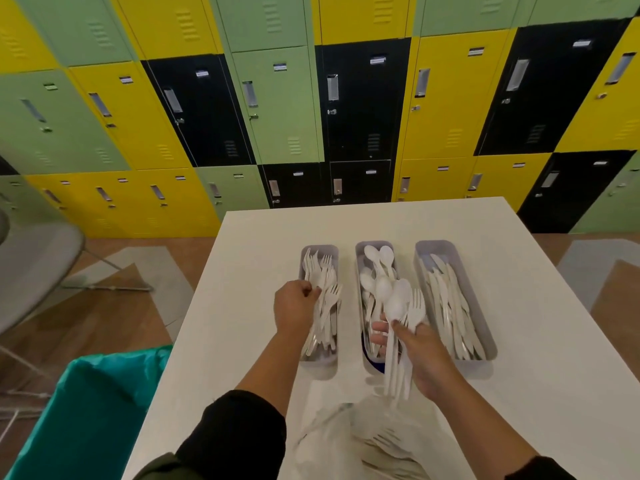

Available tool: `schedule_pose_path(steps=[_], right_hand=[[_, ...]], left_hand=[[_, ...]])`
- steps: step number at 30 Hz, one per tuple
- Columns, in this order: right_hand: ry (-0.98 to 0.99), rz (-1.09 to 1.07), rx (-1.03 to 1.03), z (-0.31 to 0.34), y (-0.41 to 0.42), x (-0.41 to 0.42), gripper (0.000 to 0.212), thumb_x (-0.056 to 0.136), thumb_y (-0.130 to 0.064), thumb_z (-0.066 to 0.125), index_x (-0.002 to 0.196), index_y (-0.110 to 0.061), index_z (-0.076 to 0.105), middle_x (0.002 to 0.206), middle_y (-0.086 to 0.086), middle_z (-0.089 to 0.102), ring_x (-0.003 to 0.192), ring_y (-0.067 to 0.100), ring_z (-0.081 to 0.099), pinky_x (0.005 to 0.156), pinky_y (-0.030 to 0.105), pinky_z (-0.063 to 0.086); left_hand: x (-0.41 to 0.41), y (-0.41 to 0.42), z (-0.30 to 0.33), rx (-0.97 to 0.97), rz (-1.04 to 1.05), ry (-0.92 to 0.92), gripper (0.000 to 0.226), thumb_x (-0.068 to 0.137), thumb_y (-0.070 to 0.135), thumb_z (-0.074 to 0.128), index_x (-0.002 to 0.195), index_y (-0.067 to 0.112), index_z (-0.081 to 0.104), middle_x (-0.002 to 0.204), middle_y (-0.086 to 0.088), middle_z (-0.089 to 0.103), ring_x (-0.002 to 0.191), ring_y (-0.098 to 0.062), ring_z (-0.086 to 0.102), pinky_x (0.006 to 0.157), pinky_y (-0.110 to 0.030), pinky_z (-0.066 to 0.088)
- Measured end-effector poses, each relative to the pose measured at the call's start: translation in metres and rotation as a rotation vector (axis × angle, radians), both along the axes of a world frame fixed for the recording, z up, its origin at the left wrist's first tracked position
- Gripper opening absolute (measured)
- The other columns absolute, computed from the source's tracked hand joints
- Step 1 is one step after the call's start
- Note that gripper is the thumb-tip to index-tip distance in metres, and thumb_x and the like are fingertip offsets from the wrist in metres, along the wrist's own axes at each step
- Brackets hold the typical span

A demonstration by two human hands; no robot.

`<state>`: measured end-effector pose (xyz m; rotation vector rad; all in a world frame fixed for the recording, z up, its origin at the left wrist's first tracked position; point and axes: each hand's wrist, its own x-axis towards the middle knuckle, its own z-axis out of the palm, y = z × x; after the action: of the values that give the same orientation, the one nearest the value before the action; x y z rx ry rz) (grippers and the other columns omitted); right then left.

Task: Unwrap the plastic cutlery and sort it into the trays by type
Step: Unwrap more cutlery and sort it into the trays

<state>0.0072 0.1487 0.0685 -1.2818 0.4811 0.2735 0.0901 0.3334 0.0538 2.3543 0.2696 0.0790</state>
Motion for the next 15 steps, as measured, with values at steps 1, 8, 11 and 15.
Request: schedule_pose_path(steps=[1, 8, 11, 15], right_hand=[[0.000, 0.010, -0.001, 0.000, 0.001, 0.001, 0.026, 0.099, -0.013, 0.043, 0.088, -0.011, 0.067, 0.079, 0.008, 0.074, 0.078, 0.028, 0.065, 0.072, 0.037, 0.055], [-0.042, 0.003, 0.127, -0.002, 0.003, 0.007, 0.019, 0.097, -0.009, 0.046, 0.100, 0.000, 0.062, 0.082, 0.008, 0.073, 0.067, 0.017, 0.070, 0.063, 0.026, 0.056], [-0.031, -0.006, 0.192, 0.003, 0.002, 0.005, 0.021, 0.097, -0.012, 0.046, 0.098, -0.001, 0.064, 0.075, 0.009, 0.069, 0.061, 0.016, 0.066, 0.056, 0.024, 0.056], [0.005, -0.063, 0.192, 0.007, -0.005, 0.005, 0.023, 0.097, -0.019, 0.047, 0.087, -0.009, 0.065, 0.064, 0.006, 0.059, 0.051, 0.011, 0.055, 0.051, 0.021, 0.049]], left_hand=[[0.000, 0.000, -0.003, 0.032, -0.005, 0.026, 0.017, 0.085, 0.023, 0.066, 0.078, 0.009, 0.062, 0.070, -0.008, 0.057, 0.070, -0.024, 0.053, 0.056, -0.023, 0.035], [-0.011, -0.043, 0.013, -0.230, -0.164, -0.013, 0.024, 0.095, 0.027, 0.050, 0.106, 0.009, 0.061, 0.097, -0.001, 0.060, 0.083, -0.015, 0.056, 0.066, -0.017, 0.042], [-0.016, -0.063, 0.018, -0.806, -0.375, 0.491, 0.027, 0.099, 0.026, 0.041, 0.089, 0.008, 0.060, 0.072, -0.003, 0.056, 0.061, -0.010, 0.053, 0.063, -0.022, 0.047], [-0.023, -0.078, 0.008, -1.154, -0.421, 0.642, 0.026, 0.100, 0.020, 0.041, 0.101, 0.009, 0.065, 0.063, 0.003, 0.057, 0.059, -0.010, 0.054, 0.061, -0.021, 0.049]])
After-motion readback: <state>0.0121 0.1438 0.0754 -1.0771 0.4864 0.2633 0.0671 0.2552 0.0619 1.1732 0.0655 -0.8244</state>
